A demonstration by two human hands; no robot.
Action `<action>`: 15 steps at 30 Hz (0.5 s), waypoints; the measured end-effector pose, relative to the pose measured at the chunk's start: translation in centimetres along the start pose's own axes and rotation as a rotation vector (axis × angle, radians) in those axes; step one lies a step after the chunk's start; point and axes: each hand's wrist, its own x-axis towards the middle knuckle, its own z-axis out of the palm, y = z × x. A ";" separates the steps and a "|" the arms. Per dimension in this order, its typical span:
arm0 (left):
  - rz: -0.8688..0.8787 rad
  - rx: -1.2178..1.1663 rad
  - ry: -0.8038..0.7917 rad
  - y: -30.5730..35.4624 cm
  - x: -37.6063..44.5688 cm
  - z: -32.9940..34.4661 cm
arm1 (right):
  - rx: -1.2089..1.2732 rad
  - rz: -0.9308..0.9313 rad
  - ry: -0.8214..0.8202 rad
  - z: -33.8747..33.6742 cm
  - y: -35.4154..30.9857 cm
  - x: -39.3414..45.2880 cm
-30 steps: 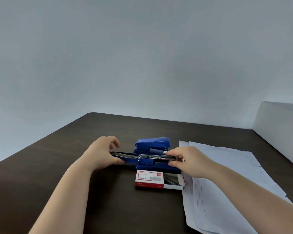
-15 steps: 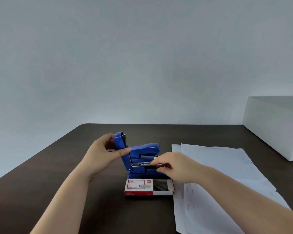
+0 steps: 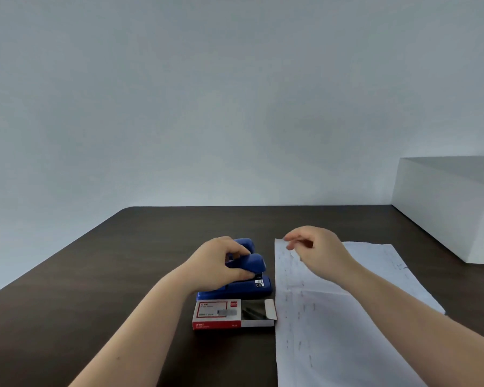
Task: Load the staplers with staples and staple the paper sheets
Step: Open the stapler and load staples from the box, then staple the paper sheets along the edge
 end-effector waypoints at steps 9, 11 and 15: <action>0.019 -0.103 -0.003 -0.2 0.6 1.3 | -0.195 0.211 -0.043 -1.4 4.5 0.8; 0.000 -0.073 -0.013 -0.4 0.8 1.5 | -0.214 0.224 -0.019 -1.6 5.3 1.2; 0.004 0.019 0.008 -0.7 0.9 2.3 | -0.326 0.220 -0.042 -1.6 6.6 2.4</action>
